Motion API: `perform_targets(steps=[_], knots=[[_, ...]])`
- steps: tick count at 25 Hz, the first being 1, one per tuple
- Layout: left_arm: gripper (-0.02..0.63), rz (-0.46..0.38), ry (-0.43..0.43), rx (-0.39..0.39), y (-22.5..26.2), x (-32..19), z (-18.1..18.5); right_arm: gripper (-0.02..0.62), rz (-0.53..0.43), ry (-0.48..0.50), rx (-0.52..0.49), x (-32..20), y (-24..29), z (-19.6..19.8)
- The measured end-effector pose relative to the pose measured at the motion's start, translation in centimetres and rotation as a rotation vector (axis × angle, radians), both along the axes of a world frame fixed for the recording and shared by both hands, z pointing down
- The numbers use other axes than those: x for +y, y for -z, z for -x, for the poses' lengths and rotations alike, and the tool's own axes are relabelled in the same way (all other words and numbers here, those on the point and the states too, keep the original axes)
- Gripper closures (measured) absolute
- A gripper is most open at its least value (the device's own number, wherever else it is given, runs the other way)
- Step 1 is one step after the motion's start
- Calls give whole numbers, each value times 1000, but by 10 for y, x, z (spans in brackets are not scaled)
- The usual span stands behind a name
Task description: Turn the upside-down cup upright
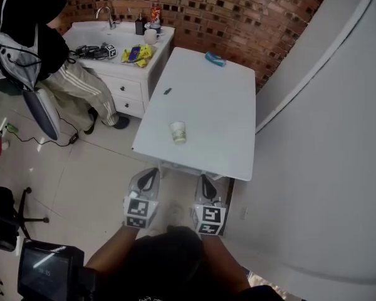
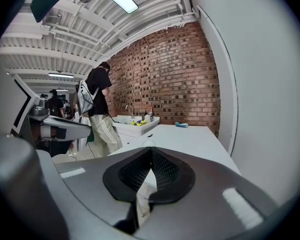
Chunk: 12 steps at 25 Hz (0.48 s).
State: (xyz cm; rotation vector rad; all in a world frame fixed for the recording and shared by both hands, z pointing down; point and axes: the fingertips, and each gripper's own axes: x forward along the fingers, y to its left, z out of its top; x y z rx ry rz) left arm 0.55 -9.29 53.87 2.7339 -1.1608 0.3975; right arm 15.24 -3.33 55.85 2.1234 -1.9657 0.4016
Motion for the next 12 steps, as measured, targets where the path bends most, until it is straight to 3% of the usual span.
perform_targets(steps=[6, 12], knots=[[612, -29, 25, -57, -3, -25, -15, 582, 15, 33, -16, -38, -6, -26], [612, -6, 59, -79, -11, -50, -22, 583, 43, 80, -41, -67, -19, -32]])
